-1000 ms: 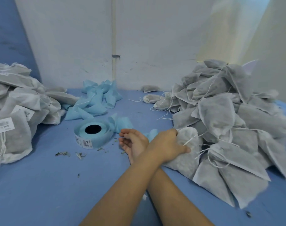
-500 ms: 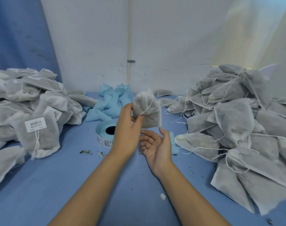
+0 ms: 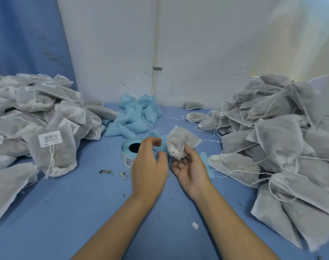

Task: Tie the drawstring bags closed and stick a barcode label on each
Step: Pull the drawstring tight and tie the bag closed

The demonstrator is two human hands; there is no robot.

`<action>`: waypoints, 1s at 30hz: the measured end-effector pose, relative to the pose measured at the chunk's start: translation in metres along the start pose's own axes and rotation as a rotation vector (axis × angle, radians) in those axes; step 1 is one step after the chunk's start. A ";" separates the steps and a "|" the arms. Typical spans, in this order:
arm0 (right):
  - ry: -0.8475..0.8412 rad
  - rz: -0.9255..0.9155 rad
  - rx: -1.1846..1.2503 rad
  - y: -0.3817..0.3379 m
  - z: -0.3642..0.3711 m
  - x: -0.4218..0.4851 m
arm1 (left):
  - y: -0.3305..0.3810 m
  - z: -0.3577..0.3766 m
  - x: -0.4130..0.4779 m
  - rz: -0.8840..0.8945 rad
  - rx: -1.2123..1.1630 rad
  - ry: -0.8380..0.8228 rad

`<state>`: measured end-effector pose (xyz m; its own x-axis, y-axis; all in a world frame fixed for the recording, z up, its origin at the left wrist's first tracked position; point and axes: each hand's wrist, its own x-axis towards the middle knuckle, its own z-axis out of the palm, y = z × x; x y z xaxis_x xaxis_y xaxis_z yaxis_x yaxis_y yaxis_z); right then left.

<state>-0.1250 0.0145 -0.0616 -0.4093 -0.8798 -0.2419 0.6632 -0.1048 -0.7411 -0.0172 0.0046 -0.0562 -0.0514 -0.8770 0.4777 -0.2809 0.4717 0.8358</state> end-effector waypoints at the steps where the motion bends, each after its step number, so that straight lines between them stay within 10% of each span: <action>1: -0.005 -0.011 -0.001 0.000 -0.001 -0.001 | 0.003 0.002 -0.002 -0.060 -0.081 0.015; 10: -0.122 -0.134 -0.145 0.000 -0.001 -0.004 | 0.016 0.018 -0.004 -0.585 -0.743 -0.119; 18: -0.019 -0.145 -0.148 -0.001 -0.003 -0.002 | 0.007 0.011 -0.006 -0.461 -0.434 -0.100; 30: -0.138 -0.124 -0.306 0.001 -0.002 -0.004 | 0.011 0.017 -0.003 -0.720 -0.963 -0.188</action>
<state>-0.1238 0.0192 -0.0627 -0.3727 -0.9255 -0.0668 0.3865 -0.0894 -0.9180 -0.0361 0.0112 -0.0527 -0.3374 -0.9280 -0.1578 0.5202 -0.3236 0.7904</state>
